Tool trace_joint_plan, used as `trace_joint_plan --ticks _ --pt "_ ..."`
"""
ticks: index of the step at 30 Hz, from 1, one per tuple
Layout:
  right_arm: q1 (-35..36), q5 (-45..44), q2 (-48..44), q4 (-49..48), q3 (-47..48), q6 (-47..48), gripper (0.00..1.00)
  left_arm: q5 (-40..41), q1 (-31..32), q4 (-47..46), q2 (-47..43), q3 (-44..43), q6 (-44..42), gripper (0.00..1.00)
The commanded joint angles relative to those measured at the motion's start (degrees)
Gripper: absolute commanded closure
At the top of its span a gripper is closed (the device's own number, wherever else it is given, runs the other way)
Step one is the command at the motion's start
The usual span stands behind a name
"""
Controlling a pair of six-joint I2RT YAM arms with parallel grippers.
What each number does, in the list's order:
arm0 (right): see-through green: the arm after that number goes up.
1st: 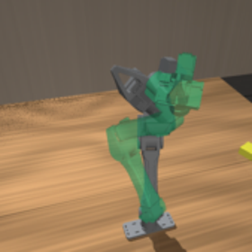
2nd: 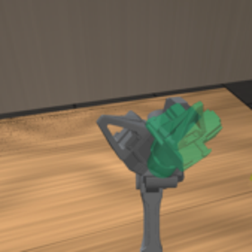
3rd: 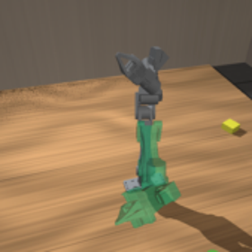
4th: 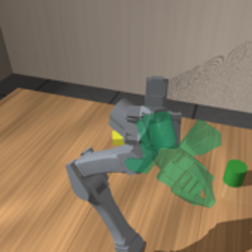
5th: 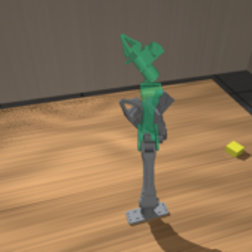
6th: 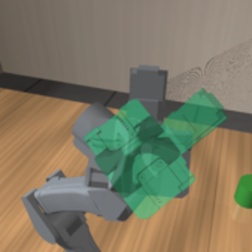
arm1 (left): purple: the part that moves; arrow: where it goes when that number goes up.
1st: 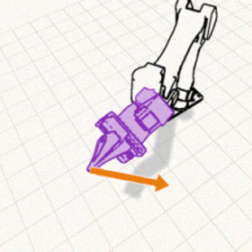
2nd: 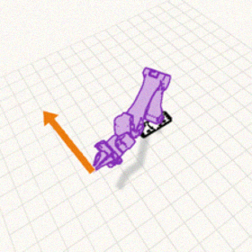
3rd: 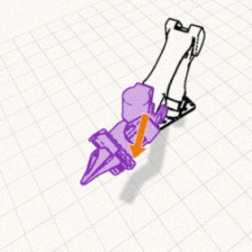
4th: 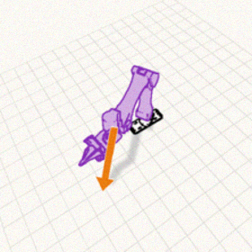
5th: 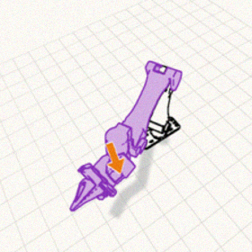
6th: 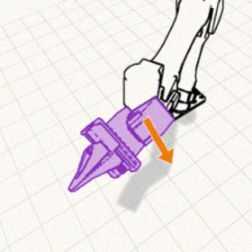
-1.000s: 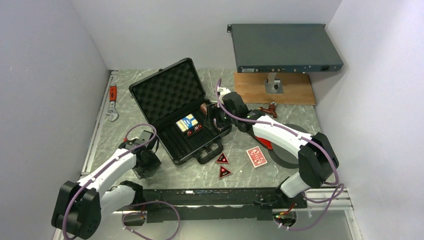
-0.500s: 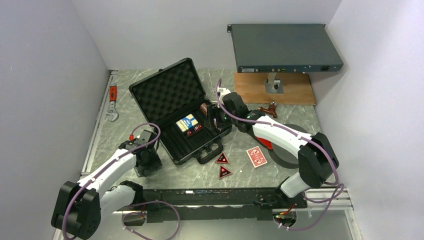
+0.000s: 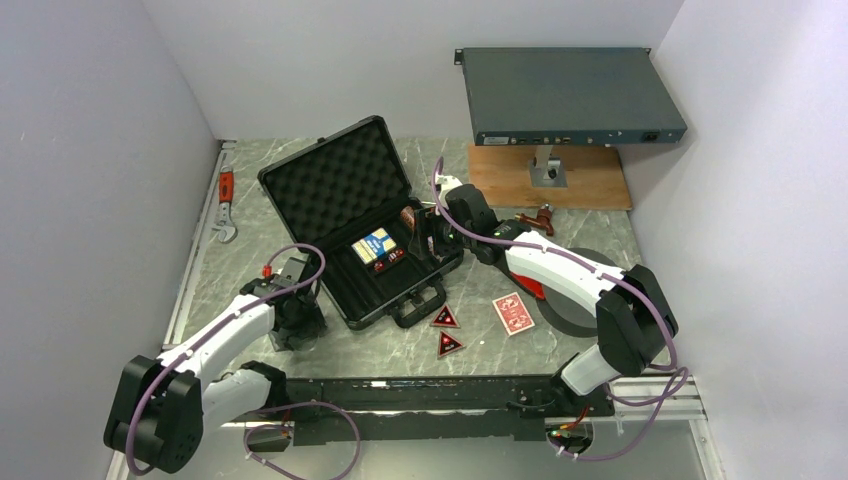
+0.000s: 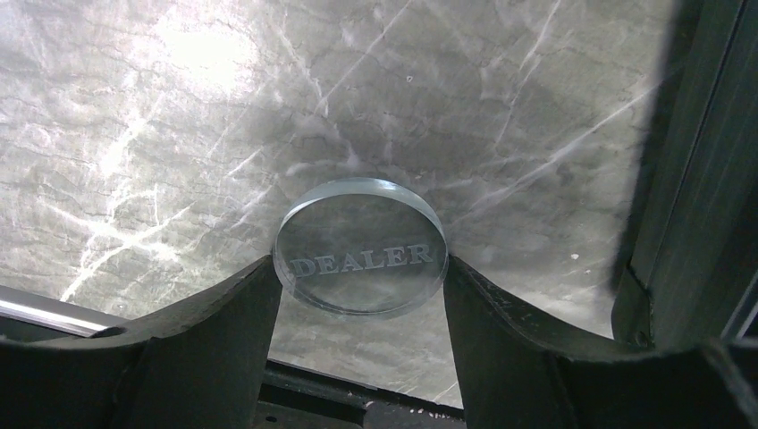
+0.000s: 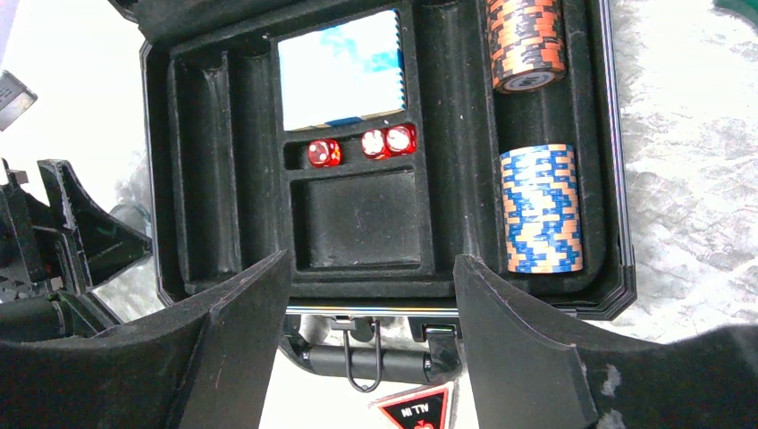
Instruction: Pack up texas hold em set
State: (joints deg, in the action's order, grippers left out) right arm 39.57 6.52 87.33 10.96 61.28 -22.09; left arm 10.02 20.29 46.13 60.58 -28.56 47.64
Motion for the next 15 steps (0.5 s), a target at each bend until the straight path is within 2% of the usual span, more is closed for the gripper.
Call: trace_joint_plan --ticks 1,15 --pt "-0.21 0.89 0.16 -2.38 -0.08 0.38 0.3 0.95 0.27 -10.03 0.14 0.1 0.16 0.3" --pt "-0.25 1.39 0.36 -2.63 -0.13 0.2 0.3 4.59 0.27 -8.95 -0.78 -0.02 1.24 0.21"
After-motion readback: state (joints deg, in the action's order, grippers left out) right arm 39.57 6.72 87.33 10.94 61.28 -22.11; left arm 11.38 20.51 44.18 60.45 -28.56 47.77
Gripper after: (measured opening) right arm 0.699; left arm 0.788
